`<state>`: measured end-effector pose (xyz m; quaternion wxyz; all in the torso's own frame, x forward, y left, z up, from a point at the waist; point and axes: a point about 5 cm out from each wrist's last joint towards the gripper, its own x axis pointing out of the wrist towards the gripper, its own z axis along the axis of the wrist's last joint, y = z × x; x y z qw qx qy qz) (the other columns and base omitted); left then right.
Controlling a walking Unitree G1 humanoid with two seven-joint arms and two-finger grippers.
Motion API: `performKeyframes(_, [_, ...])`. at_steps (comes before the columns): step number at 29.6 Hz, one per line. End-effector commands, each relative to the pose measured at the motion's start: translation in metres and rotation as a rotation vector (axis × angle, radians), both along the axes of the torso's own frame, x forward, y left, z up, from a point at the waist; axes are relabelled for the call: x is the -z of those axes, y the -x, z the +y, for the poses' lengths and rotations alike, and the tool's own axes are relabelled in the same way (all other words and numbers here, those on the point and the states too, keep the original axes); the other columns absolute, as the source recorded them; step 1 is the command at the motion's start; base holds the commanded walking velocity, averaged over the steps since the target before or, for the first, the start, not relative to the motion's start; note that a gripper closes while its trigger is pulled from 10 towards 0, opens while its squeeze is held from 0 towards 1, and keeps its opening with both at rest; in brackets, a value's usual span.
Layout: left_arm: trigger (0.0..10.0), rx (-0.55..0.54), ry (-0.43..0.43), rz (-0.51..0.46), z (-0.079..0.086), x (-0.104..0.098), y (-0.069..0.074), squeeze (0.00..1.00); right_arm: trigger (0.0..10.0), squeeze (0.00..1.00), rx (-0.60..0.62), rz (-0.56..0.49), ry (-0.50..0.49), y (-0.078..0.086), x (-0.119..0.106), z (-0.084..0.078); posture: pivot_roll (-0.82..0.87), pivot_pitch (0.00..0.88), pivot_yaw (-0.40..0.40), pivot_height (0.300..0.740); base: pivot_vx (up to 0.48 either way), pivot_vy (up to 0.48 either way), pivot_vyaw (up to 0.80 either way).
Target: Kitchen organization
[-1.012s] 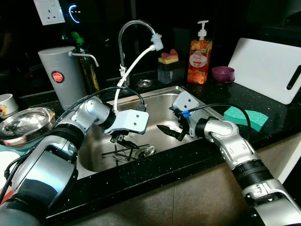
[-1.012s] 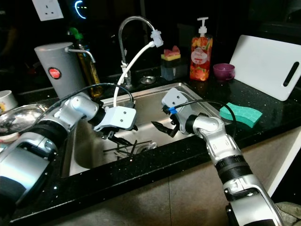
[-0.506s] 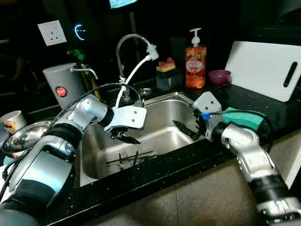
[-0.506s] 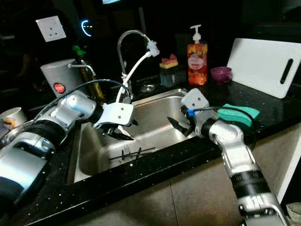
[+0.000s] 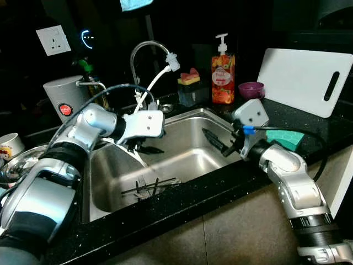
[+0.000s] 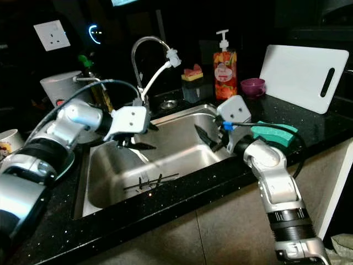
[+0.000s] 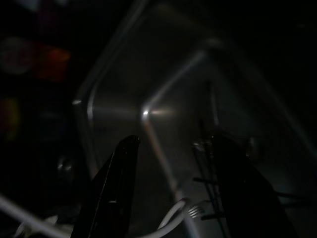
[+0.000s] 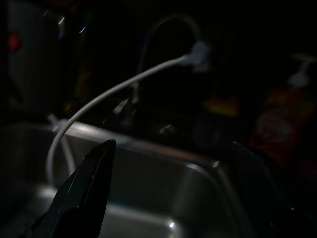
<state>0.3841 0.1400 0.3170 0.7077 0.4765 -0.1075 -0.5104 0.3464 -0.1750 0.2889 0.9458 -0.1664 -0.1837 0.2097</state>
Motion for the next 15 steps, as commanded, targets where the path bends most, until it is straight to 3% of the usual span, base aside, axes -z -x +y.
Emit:
performKeyframes(1, [10.0, -0.076, 0.105, -0.044, 0.016, -0.013, -0.001, 0.0, 10.0, 0.0, 0.082, -0.106, -0.082, 0.005, -0.021, -0.004, -0.01, 0.0, 0.114, 0.74, 0.0, 0.0, 0.0])
performKeyframes(2, [10.0, -0.076, 0.105, -0.044, 0.016, -0.013, -0.001, 0.0, 10.0, 0.0, 0.082, -0.106, -0.082, 0.005, -0.021, -0.004, -0.01, 0.0, 0.114, 0.74, 0.0, 0.0, 0.0])
performKeyframes(4, [10.0, -0.144, 0.227, -0.088, 0.026, -0.023, -0.002, 0.0, 10.0, 0.0, 0.207, -0.194, -0.148, 0.01, -0.035, -0.016, -0.01, 0.0, 0.108, 0.74, 0.0, 0.0, 0.0])
performKeyframes(5, [10.0, -0.144, 0.227, -0.088, 0.026, -0.023, -0.002, 0.0, 10.0, 0.0, 0.207, -0.194, -0.148, 0.01, -0.035, -0.016, -0.01, 0.0, 0.108, 0.74, 0.0, 0.0, 0.0])
performKeyframes(9, [10.0, -0.214, 0.368, -0.134, 0.044, -0.03, 0.001, 0.0, 10.0, 0.0, 0.338, -0.297, -0.212, 0.024, -0.049, -0.028, 0.0, 0.0, 0.084, 0.74, 0.0, 0.0, 0.0])
performKeyframes(15, [10.0, -0.251, 0.448, -0.164, 0.058, -0.033, 0.008, 0.0, 10.0, 0.0, 0.469, -0.397, -0.26, 0.043, -0.063, -0.041, 0.01, 0.013, 0.061, 0.74, 0.0, 0.0, 0.0])
